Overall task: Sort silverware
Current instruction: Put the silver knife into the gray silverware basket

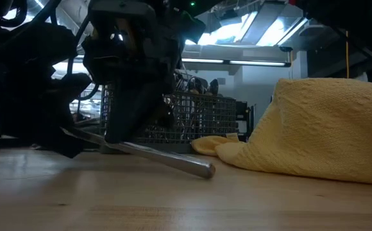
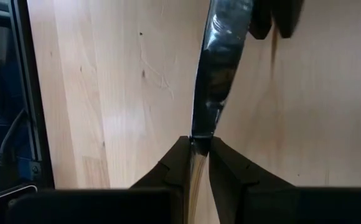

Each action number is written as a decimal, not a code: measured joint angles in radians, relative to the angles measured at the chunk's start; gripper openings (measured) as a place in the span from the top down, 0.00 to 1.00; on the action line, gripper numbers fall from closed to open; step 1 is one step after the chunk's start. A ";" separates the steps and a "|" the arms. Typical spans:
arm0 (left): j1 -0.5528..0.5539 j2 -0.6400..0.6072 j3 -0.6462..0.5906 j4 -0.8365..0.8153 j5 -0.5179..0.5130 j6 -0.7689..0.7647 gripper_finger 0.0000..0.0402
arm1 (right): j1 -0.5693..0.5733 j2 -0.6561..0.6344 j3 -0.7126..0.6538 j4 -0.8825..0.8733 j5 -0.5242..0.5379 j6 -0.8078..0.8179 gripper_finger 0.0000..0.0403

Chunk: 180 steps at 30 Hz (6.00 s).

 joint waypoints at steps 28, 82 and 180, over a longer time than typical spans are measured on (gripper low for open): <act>-0.027 0.000 0.000 0.004 -0.002 -0.019 1.00 | 0.002 0.000 0.000 -0.004 0.080 -0.008 0.78; -0.056 -0.002 0.274 -0.161 -0.006 0.166 1.00 | -0.051 -0.210 -0.245 0.033 0.571 -0.056 0.70; -0.264 0.138 0.783 -1.144 0.281 -0.683 0.83 | 0.414 -0.409 -0.417 -0.079 0.764 0.221 0.70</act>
